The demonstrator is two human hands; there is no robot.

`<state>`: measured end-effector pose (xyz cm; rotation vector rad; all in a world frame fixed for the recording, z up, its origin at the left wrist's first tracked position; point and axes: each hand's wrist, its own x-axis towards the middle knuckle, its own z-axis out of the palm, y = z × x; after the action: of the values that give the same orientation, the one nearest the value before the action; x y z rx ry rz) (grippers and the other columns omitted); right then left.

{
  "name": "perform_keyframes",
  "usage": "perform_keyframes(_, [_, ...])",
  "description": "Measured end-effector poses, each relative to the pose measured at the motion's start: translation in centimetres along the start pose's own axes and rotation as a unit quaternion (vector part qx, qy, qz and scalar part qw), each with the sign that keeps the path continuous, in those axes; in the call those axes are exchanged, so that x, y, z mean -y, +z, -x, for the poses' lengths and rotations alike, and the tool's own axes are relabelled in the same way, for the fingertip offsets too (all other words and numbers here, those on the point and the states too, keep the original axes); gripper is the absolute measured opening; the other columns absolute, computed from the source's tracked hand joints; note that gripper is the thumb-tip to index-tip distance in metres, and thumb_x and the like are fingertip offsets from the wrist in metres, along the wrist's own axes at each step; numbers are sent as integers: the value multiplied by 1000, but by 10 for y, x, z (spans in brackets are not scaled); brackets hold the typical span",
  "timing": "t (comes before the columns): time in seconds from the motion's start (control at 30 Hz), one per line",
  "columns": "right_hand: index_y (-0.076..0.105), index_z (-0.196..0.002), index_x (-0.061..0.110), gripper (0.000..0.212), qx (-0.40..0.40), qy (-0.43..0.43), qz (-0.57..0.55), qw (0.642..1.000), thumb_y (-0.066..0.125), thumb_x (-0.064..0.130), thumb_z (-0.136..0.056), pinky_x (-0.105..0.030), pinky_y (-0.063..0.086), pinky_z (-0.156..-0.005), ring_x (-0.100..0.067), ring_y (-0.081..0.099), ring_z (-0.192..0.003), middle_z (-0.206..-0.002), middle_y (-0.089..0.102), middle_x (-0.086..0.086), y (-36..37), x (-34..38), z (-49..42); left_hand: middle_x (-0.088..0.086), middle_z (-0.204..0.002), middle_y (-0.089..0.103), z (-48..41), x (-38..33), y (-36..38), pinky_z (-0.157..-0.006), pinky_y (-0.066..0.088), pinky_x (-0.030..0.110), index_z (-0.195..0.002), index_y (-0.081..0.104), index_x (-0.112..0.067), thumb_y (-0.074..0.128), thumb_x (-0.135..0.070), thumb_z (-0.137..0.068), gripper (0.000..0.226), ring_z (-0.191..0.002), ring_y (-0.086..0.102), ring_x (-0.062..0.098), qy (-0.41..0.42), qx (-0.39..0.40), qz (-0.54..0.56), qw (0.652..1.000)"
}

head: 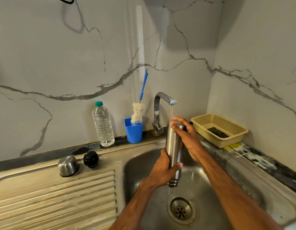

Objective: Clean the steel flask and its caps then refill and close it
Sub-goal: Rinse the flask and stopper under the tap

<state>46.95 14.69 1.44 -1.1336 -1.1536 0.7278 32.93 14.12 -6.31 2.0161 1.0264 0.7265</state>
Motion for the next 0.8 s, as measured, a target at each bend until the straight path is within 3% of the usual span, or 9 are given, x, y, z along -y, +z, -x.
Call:
perform_keyframes(0.07, [67, -118, 37, 38, 39, -2, 19, 999, 75, 44, -81, -33, 55, -90, -17, 60, -115, -125, 63, 4, -4, 3, 0, 3, -136, 54, 1, 1, -3, -98, 55, 39, -146, 26, -17, 64, -55, -87, 80, -117, 60, 18, 1, 8, 15, 1000])
perform_keyframes(0.17, [50, -135, 43, 47, 66, 28, 50, 996, 67, 44, -90, -33, 55, -86, -13, 56, -111, -132, 50, 2, -3, 1, 2, 1, -134, 55, 3, 3, -10, -97, 57, 37, -147, 26, -19, 66, -49, -92, 74, -115, 62, 18, -17, 16, 53, 998])
perform_keyframes(0.27, [44, -142, 32, 48, 92, 100, 22, 991, 51, 50, -98, -25, 49, -82, -7, 56, -108, -136, 54, -1, 3, -2, 6, -7, -132, 55, 7, -2, -21, -92, 56, 25, -150, 24, -23, 66, -39, -97, 70, -116, 61, 11, -32, 34, 128, 991])
perform_keyframes(0.4, [55, -122, 24, 35, 85, 131, -1, 988, 39, 49, -103, -18, 44, -71, -4, 60, -95, -108, 64, 6, 9, 2, 12, -5, -137, 54, 7, -7, -32, -93, 58, 30, -155, 21, -26, 69, -39, -93, 79, -120, 60, 13, -55, 77, 204, 974])
perform_keyframes(0.47, [56, -124, 22, 41, 65, 128, -8, 990, 41, 53, -101, -21, 46, -71, -8, 62, -96, -108, 65, 2, 9, 5, 9, -2, -141, 52, 8, -6, -36, -98, 57, 36, -157, 18, -27, 71, -43, -91, 86, -123, 59, 16, -54, 100, 191, 975])
perform_keyframes(0.6, [59, -128, 20, 63, 32, 128, -14, 991, 57, 64, -83, -28, 52, -78, -18, 67, -101, -113, 68, -6, 7, 1, 7, -1, -137, 54, 11, -9, -38, -92, 59, 36, -153, 26, -28, 69, -42, -91, 77, -121, 60, 18, -56, 137, 183, 972])
perform_keyframes(0.73, [61, -126, 16, 58, -26, 117, -64, 991, 68, 55, -83, -28, 53, -74, -20, 68, -98, -110, 70, -7, 3, 2, 4, 2, -126, 62, 11, -12, -39, -90, 60, 33, -137, 42, -30, 66, -38, -94, 50, -112, 66, 19, -74, 122, 198, 970])
perform_keyframes(0.8, [58, -128, 14, 53, -70, 121, -124, 982, 69, 47, -88, -31, 53, -74, -20, 66, -100, -112, 68, -7, -5, 4, -1, 5, -122, 67, 10, -8, -45, -89, 60, 34, -132, 49, -26, 74, -34, -89, 50, -108, 70, 20, -92, 119, 207, 967])
